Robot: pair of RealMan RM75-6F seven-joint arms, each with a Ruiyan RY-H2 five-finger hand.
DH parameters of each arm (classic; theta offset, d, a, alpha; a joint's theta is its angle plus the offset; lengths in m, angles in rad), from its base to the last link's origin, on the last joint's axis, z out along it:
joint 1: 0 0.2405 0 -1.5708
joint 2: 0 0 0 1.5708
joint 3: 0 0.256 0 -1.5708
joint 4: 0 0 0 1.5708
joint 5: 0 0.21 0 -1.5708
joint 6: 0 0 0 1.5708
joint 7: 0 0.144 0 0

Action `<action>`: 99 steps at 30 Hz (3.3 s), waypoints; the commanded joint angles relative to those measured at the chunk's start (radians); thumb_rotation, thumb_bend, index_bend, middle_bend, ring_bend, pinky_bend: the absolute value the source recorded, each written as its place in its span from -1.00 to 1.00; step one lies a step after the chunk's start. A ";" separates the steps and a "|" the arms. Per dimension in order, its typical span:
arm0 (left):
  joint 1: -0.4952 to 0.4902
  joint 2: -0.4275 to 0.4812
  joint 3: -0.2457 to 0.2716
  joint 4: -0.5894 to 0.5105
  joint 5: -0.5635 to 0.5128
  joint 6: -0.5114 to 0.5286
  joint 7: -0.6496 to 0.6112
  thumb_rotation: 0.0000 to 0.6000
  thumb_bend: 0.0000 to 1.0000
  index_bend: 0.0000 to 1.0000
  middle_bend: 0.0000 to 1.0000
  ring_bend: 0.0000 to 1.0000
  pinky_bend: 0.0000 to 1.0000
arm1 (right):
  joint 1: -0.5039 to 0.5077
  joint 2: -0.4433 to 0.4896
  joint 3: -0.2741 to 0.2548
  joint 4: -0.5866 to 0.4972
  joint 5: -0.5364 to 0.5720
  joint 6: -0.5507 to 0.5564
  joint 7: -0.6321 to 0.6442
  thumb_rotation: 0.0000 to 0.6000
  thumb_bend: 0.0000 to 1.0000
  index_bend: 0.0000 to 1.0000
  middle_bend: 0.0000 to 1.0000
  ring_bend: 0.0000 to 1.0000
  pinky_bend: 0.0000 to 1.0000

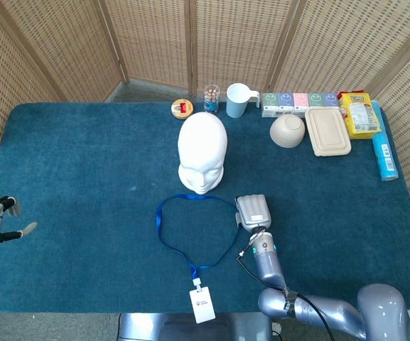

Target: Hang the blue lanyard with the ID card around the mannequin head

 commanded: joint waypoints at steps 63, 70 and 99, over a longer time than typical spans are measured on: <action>-0.187 -0.075 -0.015 -0.009 0.067 -0.214 0.086 0.28 -0.68 0.13 0.39 0.41 0.20 | -0.005 0.034 -0.033 -0.094 -0.020 0.051 0.035 0.73 0.14 0.24 0.76 0.87 0.70; -0.288 -0.153 -0.063 -0.026 -0.035 -0.331 0.264 0.27 -0.68 0.13 0.73 0.85 0.61 | -0.008 0.038 -0.039 -0.103 -0.028 0.056 0.040 0.74 0.14 0.24 0.76 0.88 0.71; -0.503 -0.534 -0.103 -0.007 -0.493 -0.314 0.761 0.26 -0.68 0.13 1.00 1.00 1.00 | -0.030 0.060 -0.073 -0.096 -0.060 0.011 0.106 0.74 0.14 0.24 0.76 0.89 0.73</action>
